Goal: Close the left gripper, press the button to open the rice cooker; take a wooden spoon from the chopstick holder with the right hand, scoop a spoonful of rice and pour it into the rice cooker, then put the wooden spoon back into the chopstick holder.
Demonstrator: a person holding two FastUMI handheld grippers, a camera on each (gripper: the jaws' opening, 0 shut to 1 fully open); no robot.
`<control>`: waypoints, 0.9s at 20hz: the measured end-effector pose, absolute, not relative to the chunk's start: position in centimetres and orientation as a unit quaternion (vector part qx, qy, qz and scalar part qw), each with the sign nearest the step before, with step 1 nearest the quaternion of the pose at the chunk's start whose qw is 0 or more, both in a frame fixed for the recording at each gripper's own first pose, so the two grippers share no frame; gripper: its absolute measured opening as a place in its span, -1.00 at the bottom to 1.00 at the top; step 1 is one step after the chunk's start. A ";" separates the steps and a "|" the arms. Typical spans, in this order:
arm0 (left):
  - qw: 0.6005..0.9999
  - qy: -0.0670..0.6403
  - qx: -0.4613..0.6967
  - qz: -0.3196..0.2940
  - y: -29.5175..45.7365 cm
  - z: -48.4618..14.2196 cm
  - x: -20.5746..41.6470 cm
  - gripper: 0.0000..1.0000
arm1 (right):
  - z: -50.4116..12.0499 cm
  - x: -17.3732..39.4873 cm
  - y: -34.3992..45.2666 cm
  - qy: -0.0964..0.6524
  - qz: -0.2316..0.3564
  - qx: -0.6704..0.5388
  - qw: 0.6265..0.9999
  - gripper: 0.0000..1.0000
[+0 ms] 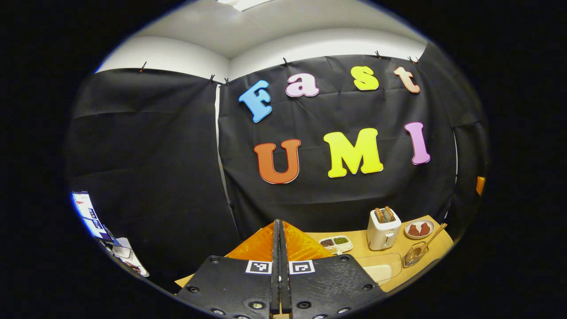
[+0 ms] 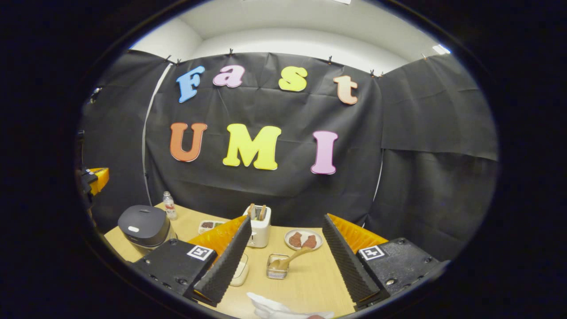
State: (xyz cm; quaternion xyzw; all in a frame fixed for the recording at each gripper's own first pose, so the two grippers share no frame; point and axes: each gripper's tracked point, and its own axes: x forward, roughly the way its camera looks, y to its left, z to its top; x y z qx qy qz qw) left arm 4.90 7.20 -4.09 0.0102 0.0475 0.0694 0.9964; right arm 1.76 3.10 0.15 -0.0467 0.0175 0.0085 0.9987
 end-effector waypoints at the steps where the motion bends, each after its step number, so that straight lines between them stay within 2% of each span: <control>1: 0.996 0.057 0.008 0.068 7.4 -5.1 5.5 -0.99 | 0.1 1.7 3.5 0.020 0.011 -0.047 0.999 1.00; 11: 0.970 0.219 -0.034 0.095 10.7 -20.6 9.1 -0.99 | -0.4 1.2 5.7 0.039 0.024 -0.067 0.997 1.00; 17: 0.947 0.303 -0.061 0.086 9.8 -26.1 8.3 -1.00 | -1.3 1.5 6.2 0.054 0.027 -0.071 0.996 1.00; 18: 0.949 0.299 -0.058 0.086 9.8 -25.8 8.3 -1.00 | -1.4 1.6 6.1 0.055 0.025 -0.072 0.996 1.00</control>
